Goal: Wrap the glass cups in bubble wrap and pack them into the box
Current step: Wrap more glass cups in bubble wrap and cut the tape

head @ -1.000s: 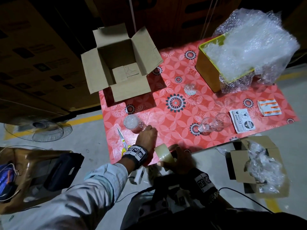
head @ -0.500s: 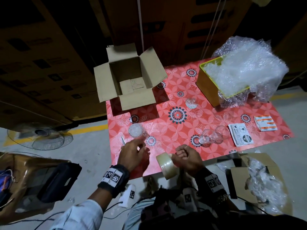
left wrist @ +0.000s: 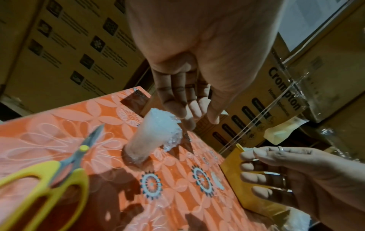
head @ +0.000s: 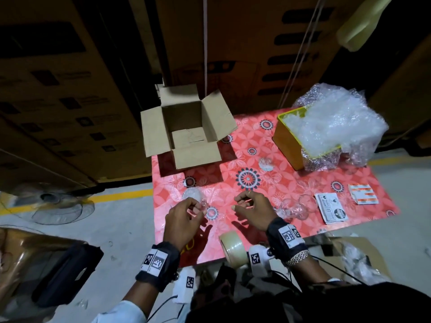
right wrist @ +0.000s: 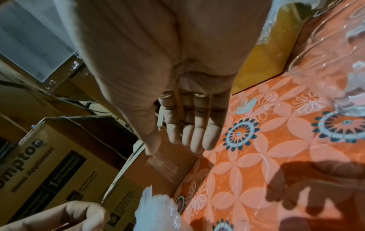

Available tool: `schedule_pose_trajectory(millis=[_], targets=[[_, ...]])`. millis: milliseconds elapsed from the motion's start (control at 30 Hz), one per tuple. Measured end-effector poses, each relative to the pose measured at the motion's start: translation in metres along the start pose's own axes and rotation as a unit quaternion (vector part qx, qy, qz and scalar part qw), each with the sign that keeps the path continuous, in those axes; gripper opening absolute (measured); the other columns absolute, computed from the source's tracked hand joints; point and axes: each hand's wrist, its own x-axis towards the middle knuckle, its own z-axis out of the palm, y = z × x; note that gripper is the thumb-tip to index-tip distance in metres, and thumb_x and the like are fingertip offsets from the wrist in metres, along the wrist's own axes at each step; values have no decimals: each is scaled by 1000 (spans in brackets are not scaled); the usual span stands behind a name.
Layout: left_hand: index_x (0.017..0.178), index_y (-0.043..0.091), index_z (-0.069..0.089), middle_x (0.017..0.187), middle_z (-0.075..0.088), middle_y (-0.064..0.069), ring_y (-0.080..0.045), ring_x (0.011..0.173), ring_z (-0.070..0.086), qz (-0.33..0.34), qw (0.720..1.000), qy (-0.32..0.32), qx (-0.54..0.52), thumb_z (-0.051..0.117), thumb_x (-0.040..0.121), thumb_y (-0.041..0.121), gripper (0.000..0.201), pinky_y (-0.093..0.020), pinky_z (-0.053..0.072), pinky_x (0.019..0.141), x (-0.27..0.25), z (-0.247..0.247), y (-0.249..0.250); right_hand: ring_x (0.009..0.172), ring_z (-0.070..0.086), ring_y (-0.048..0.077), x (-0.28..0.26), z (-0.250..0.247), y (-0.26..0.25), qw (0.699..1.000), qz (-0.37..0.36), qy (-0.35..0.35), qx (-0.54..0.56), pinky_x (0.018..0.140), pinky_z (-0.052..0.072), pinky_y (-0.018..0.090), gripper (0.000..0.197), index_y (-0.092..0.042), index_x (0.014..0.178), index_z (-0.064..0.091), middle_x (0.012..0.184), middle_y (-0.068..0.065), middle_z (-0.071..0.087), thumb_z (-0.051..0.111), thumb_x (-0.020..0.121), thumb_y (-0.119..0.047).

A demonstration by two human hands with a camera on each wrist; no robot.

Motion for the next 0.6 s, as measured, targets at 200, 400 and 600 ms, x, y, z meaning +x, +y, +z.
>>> schedule_pose_trajectory(millis=[200,400,600], targets=[[85,26,64,79,68,10,-7,60,63,45,998,-26,-30,81,87,24,17,-27,49,59,35,36,29,82,68,37,-7,-41,11,999,16,40,25,81,60,51,15,-13,96,68,97,24,67,80,87,-17],[87,26,64,79,67,11,-7,57,58,99,992,-63,-43,82,87,27,18,-24,45,58,64,81,89,84,68,22,-3,-100,24,996,4,78,49,83,59,38,14,-14,95,71,92,4,72,80,87,-21],[86,27,64,77,66,10,-13,58,64,121,990,-64,-39,82,87,30,18,-33,51,59,99,134,155,79,64,10,23,-186,32,992,-34,98,76,78,59,35,10,-15,93,72,90,3,73,80,86,-14]])
